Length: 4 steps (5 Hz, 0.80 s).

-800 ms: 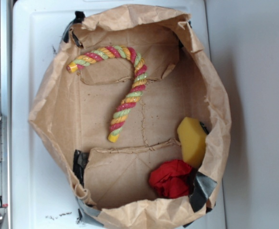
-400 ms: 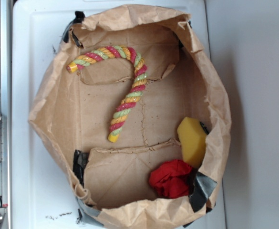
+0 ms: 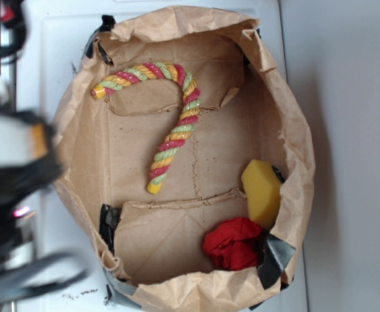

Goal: Grab the multicolored rope.

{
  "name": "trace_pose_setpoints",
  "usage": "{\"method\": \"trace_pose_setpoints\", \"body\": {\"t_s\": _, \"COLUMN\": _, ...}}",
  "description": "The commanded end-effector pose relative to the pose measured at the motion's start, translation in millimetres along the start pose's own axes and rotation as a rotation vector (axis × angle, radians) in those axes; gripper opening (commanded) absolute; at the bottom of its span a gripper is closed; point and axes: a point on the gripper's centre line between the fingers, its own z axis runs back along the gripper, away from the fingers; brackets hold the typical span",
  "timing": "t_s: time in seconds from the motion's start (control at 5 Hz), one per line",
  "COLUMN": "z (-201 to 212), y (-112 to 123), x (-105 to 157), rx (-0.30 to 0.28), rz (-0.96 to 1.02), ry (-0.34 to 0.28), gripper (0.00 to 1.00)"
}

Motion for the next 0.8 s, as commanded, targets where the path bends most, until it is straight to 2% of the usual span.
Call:
{"method": "trace_pose_setpoints", "body": {"t_s": 0.0, "z": -21, "y": 21, "x": 44, "rx": -0.046, "rz": 0.416, "ry": -0.182, "gripper": 1.00}}
{"method": "trace_pose_setpoints", "body": {"t_s": 0.2, "z": -40, "y": 31, "x": 52, "rx": -0.049, "rz": 0.484, "ry": -0.158, "gripper": 1.00}}
{"method": "trace_pose_setpoints", "body": {"t_s": 0.6, "z": -85, "y": 25, "x": 67, "rx": -0.061, "rz": 0.509, "ry": -0.079, "gripper": 1.00}}
